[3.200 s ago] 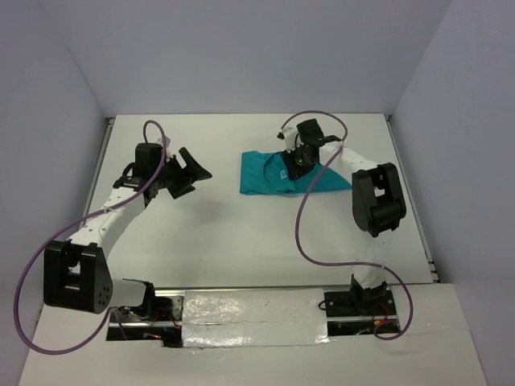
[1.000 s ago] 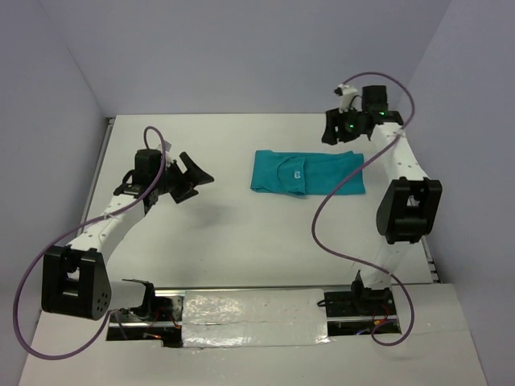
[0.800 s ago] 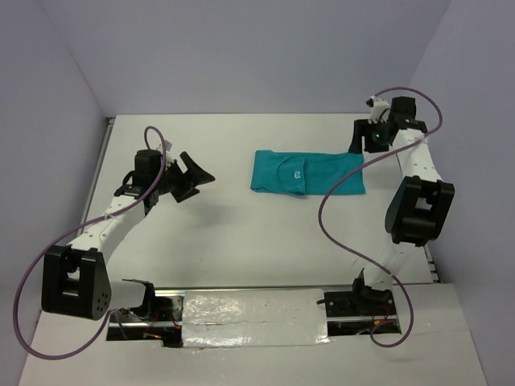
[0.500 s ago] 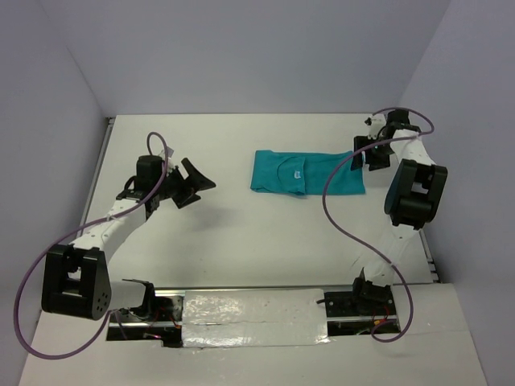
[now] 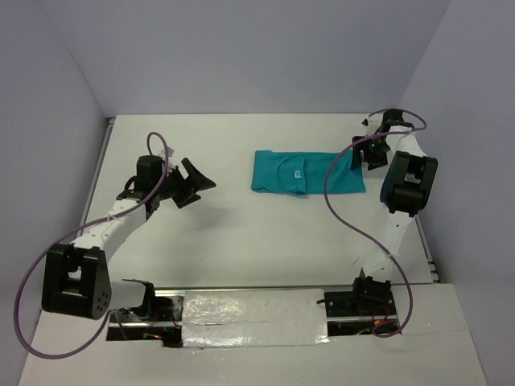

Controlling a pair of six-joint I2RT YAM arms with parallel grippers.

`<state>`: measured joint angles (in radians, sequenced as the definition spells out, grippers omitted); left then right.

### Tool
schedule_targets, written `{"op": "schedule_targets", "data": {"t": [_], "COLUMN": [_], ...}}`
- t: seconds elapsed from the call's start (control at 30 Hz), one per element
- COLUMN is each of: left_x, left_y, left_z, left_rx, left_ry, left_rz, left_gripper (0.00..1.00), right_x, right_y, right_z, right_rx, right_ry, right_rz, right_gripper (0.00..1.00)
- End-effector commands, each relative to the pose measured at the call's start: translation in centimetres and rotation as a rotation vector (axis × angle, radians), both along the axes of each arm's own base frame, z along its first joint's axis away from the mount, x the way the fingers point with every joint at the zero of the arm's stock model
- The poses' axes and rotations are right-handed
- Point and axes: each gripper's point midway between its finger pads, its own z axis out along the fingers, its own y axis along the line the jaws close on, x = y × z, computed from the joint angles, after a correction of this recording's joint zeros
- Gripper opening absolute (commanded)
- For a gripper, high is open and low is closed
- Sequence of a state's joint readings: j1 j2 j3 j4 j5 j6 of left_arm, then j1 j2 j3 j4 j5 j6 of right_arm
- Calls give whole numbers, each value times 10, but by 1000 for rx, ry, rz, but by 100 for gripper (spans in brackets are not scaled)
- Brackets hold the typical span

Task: Fold and stack the t-shirts
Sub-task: Fold the folded rectangular tshirt in 1/3 of the way, then grab one side of the 2/3 rectangular tshirt with right arm

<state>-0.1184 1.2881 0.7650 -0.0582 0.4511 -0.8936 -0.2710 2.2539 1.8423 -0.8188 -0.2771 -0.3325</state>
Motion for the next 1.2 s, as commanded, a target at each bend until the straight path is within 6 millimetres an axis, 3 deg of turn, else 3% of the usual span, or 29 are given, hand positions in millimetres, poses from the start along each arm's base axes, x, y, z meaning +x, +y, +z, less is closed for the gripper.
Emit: {"op": "schedule_targets", "data": {"t": [0.0,0.33,0.5,0.63,0.73,0.8,0.87,1.03,1.17], "left_x": [7,6,6,4,3,3,2,1,-1], "left_y": [-1,0,-1,0,0,0,0,0,0], "left_z": [8,7,8,8,8,9,9,12,12], "left_rx": [-15,-11,-14,-15,-16,-17,-17,-15,-16], "left_ry": [-33,-27,-28,-28,-28,-29,-30,-33,-39], "left_rz": [-8,-5,-5,-2,-3,-2,-2,-3,-8], "left_gripper": [93,93,93,93,93,93,93,93,93], "right_x": [10,-2,-6,-5,-4,-3,-2,3,11], "right_y": [8,28,33,34,34,35,35,45,53], "right_z": [7,-7,-11,-11,-11,-11,-12,5,62], "right_rx": [32,87,109,101,100,101,102,161,176], "right_ry": [-6,63,92,92,95,89,84,-8,-163], "right_rz": [5,39,65,74,75,74,72,79,109], "right_gripper": [76,71,60,38,32,13,6,0,0]}}
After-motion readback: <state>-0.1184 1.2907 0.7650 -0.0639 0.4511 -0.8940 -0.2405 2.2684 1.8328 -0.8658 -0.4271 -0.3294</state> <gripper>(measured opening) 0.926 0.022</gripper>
